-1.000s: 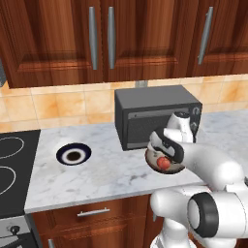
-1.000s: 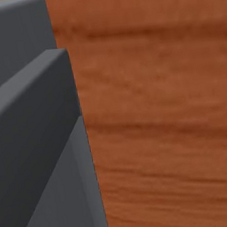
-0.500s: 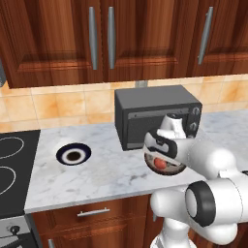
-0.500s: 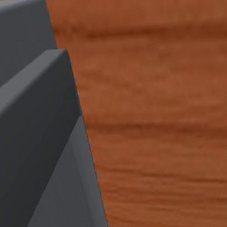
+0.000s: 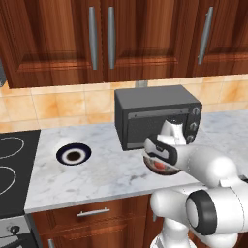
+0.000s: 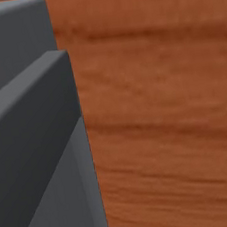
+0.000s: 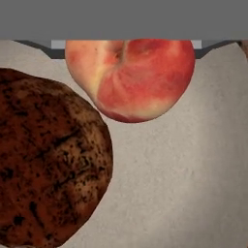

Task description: Remove the peach from the bowl and place it on the small plate. Then place the bowl with only the steak in the microwave, close the door, and press the start button to microwave the steak.

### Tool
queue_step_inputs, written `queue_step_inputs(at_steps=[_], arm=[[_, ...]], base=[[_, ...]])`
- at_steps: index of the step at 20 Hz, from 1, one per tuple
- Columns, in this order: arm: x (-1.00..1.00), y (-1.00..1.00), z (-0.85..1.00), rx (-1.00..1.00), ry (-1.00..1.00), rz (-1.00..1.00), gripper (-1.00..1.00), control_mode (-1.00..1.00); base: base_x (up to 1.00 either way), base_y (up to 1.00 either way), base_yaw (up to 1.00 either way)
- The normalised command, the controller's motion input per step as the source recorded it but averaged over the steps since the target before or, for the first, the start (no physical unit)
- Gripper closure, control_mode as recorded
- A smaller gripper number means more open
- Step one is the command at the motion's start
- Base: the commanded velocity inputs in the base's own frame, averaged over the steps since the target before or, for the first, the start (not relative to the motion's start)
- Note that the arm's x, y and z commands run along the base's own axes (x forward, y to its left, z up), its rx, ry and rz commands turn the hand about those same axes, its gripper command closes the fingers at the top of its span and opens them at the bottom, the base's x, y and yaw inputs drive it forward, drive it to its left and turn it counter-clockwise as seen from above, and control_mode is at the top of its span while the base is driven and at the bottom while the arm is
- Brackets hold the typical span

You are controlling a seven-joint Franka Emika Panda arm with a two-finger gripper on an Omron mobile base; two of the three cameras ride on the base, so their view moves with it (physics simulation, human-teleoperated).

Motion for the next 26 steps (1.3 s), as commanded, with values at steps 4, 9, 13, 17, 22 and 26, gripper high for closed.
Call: queue_step_inputs(at_steps=[4, 9, 13, 17, 22, 26], arm=[[0.24, 0.04, 0.15, 0.01, -0.03, 0.0, 1.0, -1.0], [-0.08, 0.79, 1.0, -0.03, 0.0, 0.02, 1.0, -1.0], [-0.01, 1.0, 1.0, -0.08, 0.03, 0.11, 1.0, -1.0], [0.0, 1.0, 0.67, -0.1, 0.0, 0.12, 1.0, -1.0], [0.27, 1.0, 0.15, -0.08, 0.07, 0.11, 1.0, -1.0], [0.54, 1.0, -0.18, -0.12, 0.14, 0.09, 1.0, -1.0]], base=[[0.0, 0.0, 0.0], [0.0, 0.0, 0.0], [0.0, 0.0, 0.0], [0.0, 0.0, 0.0], [0.0, 0.0, 0.0], [0.0, 0.0, 0.0]])
